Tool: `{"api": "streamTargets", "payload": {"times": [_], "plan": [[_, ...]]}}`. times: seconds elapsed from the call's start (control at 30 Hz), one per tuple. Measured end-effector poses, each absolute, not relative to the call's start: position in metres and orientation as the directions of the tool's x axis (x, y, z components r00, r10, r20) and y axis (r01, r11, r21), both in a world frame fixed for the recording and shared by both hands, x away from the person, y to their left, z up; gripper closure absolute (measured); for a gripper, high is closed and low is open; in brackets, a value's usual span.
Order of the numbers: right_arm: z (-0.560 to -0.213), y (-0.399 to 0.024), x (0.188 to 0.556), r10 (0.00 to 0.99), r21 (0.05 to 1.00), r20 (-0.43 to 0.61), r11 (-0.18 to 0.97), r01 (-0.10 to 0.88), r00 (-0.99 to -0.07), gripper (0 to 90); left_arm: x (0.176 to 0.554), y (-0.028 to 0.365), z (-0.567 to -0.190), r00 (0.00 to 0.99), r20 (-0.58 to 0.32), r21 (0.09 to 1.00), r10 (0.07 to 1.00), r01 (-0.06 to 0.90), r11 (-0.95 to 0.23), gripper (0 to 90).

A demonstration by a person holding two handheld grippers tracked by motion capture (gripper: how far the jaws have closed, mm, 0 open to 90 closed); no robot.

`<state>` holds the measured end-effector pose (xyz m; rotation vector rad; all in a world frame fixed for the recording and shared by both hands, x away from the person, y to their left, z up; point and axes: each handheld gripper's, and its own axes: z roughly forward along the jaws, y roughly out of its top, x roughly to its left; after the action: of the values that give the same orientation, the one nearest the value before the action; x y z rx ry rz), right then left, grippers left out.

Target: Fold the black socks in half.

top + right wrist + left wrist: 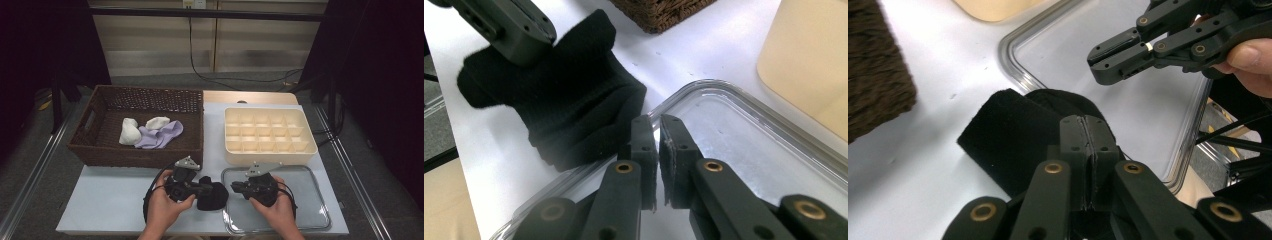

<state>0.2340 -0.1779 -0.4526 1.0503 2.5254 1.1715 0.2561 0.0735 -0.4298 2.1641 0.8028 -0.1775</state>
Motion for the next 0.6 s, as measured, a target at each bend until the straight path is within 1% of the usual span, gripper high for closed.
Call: {"api": "streamTargets", "payload": {"times": [0.33,0.47,0.6], "plan": [[-0.453,-0.177,0.234,0.661,0.720,0.133,0.448,0.530,-0.739,84.5,0.252,0.059,-0.430,0.812,-0.347,0.659,0.470,0.568,-0.493,88.3],[-0.453,-0.176,0.234,0.662,0.721,0.135,0.445,0.532,-0.737,84.5,0.250,0.050,-0.436,0.827,-0.331,0.653,0.455,0.549,-0.522,88.3],[-0.451,-0.177,0.235,0.664,0.727,0.135,0.438,0.529,-0.736,84.4,0.250,0.046,-0.442,0.827,-0.332,0.651,0.453,0.549,-0.524,88.3]]}}
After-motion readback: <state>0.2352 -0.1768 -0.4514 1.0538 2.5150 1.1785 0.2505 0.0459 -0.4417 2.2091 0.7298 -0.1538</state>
